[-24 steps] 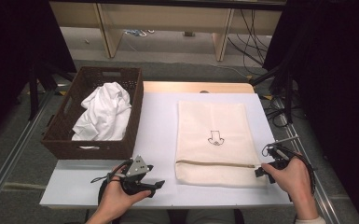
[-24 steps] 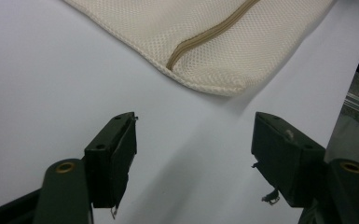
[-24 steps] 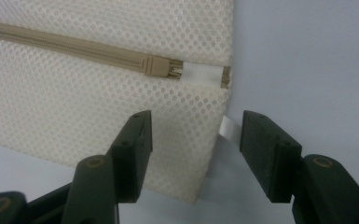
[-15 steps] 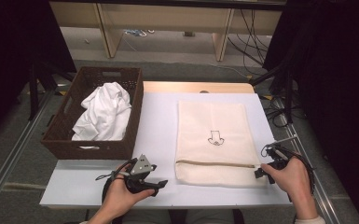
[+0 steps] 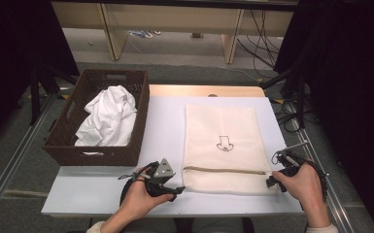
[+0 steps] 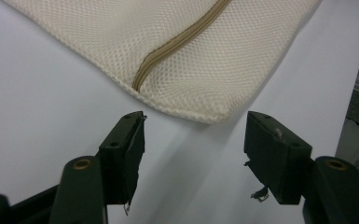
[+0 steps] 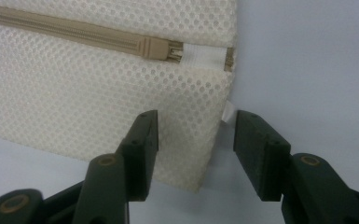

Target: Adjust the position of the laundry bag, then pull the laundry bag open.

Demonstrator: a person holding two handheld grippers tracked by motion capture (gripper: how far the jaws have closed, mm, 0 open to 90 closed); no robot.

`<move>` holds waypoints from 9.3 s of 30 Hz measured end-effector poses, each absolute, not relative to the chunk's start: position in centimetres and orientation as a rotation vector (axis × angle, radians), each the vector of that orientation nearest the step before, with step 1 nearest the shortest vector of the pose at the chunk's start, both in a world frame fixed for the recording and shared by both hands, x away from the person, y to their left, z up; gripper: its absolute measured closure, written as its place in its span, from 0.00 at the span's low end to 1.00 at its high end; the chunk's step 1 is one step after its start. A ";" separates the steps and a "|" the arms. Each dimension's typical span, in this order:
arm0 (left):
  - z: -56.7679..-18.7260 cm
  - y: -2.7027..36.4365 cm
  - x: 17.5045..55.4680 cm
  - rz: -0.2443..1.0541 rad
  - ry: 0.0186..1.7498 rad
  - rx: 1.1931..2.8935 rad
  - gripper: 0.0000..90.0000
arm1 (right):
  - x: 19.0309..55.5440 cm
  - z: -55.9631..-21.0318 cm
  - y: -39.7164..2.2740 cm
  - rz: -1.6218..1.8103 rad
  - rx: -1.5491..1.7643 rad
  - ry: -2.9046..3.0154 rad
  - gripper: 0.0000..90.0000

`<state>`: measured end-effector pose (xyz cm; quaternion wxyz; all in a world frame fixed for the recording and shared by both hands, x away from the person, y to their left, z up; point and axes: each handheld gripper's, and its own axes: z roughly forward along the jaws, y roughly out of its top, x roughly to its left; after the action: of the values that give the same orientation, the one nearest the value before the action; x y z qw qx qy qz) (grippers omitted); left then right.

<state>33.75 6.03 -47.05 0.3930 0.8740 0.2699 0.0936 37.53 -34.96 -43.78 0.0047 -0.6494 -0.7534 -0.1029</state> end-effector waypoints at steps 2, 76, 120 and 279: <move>-47.0 5.6 34.0 0.233 0.673 2.222 0.44 | 37.6 -43.8 -35.0 -0.340 -2.036 -2.377 0.57; -45.7 10.7 31.3 0.224 0.767 2.267 0.95 | 36.0 -43.0 -27.2 -0.212 -1.854 -2.382 0.97; -47.0 14.5 28.7 0.193 0.871 2.268 0.92 | 35.3 -43.8 -22.9 -0.131 -1.667 -2.487 0.92; -45.0 9.7 31.9 0.248 0.765 2.063 0.36 | 38.6 -41.3 -21.4 -0.227 -1.812 -2.465 0.94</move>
<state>31.86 9.72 -44.98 0.4470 0.8334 0.3089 0.1004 38.60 -21.44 -41.27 0.0369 -0.5901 -0.8031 -0.0740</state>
